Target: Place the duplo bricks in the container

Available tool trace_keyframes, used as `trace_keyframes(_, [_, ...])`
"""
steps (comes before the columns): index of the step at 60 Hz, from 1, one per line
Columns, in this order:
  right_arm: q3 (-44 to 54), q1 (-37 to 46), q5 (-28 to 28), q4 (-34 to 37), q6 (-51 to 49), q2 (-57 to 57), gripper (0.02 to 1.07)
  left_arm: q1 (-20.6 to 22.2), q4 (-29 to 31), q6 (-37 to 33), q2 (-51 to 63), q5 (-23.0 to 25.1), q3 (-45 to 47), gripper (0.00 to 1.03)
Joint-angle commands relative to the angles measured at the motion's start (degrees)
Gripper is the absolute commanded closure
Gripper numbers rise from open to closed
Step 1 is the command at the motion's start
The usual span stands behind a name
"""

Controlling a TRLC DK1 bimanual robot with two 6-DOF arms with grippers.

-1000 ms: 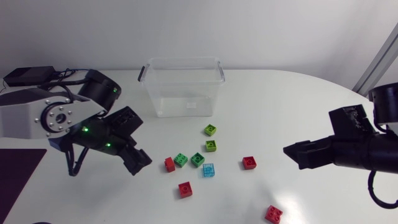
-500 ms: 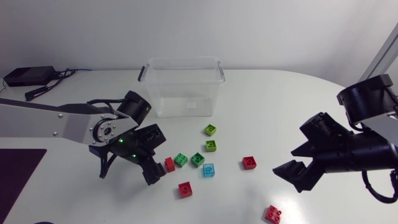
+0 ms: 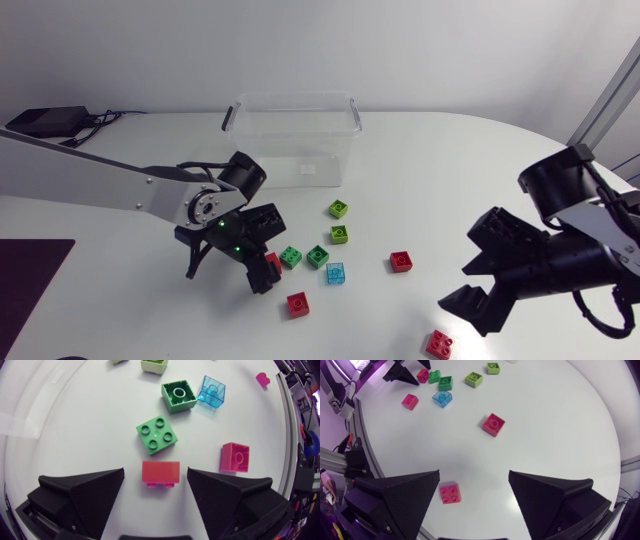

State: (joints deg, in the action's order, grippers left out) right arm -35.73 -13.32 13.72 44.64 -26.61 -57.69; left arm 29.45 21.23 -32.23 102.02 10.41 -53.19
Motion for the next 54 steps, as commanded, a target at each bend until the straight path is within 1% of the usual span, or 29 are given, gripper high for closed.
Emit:
trace_keyframes(1, [1.8, -0.7, 0.0, 1.0, -2.0, -1.4, 0.09, 0.4, 0.6, -2.6, 1.8, 2.6, -1.6, 0.41])
trace_keyframes(2, [1.8, -0.8, 0.0, 1.1, -2.0, -1.6, 0.10, 0.4, 0.9, -2.8, 2.0, 3.1, -1.7, 0.44])
trace_keyframes(5, [2.0, -0.8, -0.1, 1.5, -2.6, -2.5, 0.10, 0.3, 1.6, -3.8, 2.3, 4.8, -1.8, 0.48])
trace_keyframes(9, [2.4, -1.3, -0.4, 2.0, -3.1, -3.6, 0.10, 0.4, 2.1, -3.9, 3.2, 5.2, -2.1, 0.57])
trace_keyframes(14, [3.0, -2.1, -1.4, 2.0, -3.2, -4.3, 0.10, 0.3, 2.8, -4.2, 3.7, 5.3, -2.3, 0.65])
trace_keyframes(18, [3.6, -2.6, -1.9, 2.1, -3.3, -4.7, 0.10, 0.2, 3.1, -4.2, 3.8, 5.3, -2.4, 0.67])
trace_keyframes(26, [4.8, -3.9, -3.7, 1.9, -3.6, -5.6, 0.11, -0.8, 4.7, -4.9, 3.2, 5.3, -2.4, 0.67])
trace_keyframes(29, [5.4, -4.3, -4.0, 1.9, -4.1, -5.9, 0.14, -1.2, 5.6, -5.3, 2.5, 5.3, -2.4, 0.67])
trace_keyframes(36, [6.4, -4.5, -4.4, 1.8, -4.4, -6.3, 0.18, -1.9, 6.4, -5.6, -0.3, 5.3, -2.6, 0.68])
trace_keyframes(54, [8.0, -5.8, -5.0, 1.1, -5.3, -7.2, 0.19, -6.8, 9.7, -4.9, -10.7, 5.3, -8.1, 0.68])
